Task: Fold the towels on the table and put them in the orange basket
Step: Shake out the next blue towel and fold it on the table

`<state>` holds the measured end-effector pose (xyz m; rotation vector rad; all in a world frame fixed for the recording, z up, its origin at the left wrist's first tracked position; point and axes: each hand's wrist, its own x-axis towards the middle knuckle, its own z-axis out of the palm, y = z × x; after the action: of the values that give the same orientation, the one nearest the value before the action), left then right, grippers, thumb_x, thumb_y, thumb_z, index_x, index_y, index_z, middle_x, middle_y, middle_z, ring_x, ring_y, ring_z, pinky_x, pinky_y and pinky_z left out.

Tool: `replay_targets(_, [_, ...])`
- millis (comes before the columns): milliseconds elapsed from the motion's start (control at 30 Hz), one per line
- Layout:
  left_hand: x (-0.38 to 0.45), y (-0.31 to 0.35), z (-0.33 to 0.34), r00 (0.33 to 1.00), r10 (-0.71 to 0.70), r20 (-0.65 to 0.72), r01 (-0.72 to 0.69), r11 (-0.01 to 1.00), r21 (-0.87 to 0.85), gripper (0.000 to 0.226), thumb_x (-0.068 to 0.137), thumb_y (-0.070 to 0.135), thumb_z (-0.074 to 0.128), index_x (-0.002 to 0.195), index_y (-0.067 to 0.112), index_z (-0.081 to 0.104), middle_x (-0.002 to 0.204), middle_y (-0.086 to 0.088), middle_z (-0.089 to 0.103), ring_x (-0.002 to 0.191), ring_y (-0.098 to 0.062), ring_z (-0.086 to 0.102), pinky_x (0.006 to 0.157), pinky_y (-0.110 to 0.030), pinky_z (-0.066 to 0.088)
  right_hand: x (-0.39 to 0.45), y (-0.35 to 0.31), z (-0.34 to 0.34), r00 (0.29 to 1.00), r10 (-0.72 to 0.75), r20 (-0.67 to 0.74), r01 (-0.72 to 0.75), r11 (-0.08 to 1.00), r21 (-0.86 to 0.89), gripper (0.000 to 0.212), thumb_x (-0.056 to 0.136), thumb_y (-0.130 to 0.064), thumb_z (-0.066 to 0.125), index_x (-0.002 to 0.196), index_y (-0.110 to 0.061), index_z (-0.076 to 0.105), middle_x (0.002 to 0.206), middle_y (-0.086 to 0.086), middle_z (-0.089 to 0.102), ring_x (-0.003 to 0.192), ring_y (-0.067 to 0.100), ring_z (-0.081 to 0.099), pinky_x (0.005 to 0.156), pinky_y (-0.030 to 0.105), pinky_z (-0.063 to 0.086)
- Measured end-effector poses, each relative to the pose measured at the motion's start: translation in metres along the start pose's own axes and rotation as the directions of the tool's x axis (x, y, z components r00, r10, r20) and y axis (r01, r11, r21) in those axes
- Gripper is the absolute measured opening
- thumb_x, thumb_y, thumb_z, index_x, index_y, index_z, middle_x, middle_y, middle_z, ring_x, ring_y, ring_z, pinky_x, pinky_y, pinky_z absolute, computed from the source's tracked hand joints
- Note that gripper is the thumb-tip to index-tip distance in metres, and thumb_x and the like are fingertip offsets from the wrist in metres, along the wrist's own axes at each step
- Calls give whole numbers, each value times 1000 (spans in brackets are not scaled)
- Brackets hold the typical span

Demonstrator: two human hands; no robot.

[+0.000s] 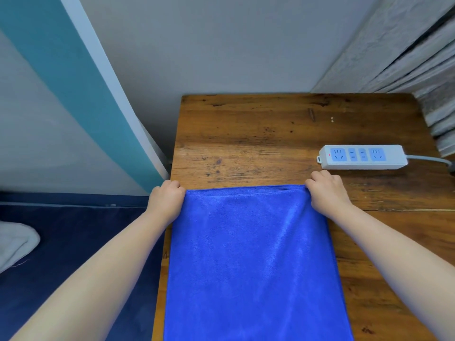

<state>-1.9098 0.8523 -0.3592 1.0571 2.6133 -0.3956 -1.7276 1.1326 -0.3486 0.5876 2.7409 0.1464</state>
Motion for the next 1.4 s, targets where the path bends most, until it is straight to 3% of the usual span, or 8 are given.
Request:
replay_targets(267, [1, 1, -4, 1000, -8, -26, 7, 999, -52, 15, 93, 10, 41, 101, 11, 54, 107, -6, 56, 102, -24, 51, 68, -29, 33, 6, -9, -8, 988, 127, 86, -130, 991, 25, 19, 82, -9, 50, 99, -12, 58, 106, 5, 56, 106, 24, 44, 82, 34, 32])
replay_targets(400, [-10, -7, 2, 989, 38, -142, -50, 995, -84, 12, 91, 8, 42, 93, 9, 54, 96, -7, 62, 91, -27, 54, 66, -32, 33, -4, -2, -12, 969, 242, -58, -231, 962, 144, 5, 76, -6, 51, 76, -9, 55, 85, 8, 61, 84, 25, 45, 72, 33, 23])
replay_targets(500, [-14, -7, 4, 976, 57, -211, -87, 987, -133, 12, 89, 4, 46, 88, 4, 58, 86, -13, 65, 81, -32, 56, 63, -32, 31, -12, 0, -10, 925, 346, -157, -296, 914, 276, 10, 75, -7, 51, 65, -8, 52, 71, 10, 60, 72, 22, 40, 72, 33, 21])
replay_targets(700, [3, 2, 1, 997, -32, -77, 31, 999, -16, 18, 95, 17, 38, 94, 9, 54, 100, -7, 65, 94, -28, 58, 65, -29, 27, 3, -3, -7, 920, 388, -57, -356, 887, 296, 15, 79, -4, 50, 88, -3, 63, 91, 13, 63, 95, 30, 50, 81, 36, 32])
replay_targets(967, [13, 3, -1, 999, -42, 11, 41, 996, 73, 16, 94, 13, 38, 101, 9, 52, 105, -7, 66, 95, -28, 62, 66, -28, 29, 13, 2, -3, 977, 204, 53, -209, 972, 111, 24, 85, -2, 45, 103, -7, 60, 105, 11, 60, 103, 28, 52, 83, 36, 41])
replay_targets(1067, [11, 4, -2, 999, -45, -8, 45, 998, 39, 14, 94, 12, 37, 105, 9, 47, 103, -8, 66, 93, -28, 61, 65, -29, 32, 16, 3, -9, 980, 170, 105, -181, 978, 99, 21, 85, -1, 45, 100, -4, 60, 107, 12, 58, 106, 29, 50, 85, 36, 42])
replay_targets(1233, [5, 3, -11, 999, -33, 29, 31, 998, 57, 24, 93, 9, 37, 103, 11, 59, 107, -5, 61, 103, -24, 56, 74, -31, 42, 25, 2, -17, 976, 94, 198, -122, 983, 138, 25, 86, 1, 43, 106, 2, 58, 116, 15, 47, 111, 31, 45, 85, 36, 45])
replay_targets(1400, [-4, -3, -20, 997, -63, 39, 63, 998, 0, 21, 89, 6, 41, 97, 8, 61, 101, -6, 58, 98, -23, 55, 62, -29, 37, 21, 5, -17, 985, 3, 172, -32, 986, 163, 16, 85, -2, 43, 97, -6, 54, 110, 12, 54, 103, 28, 54, 70, 31, 40])
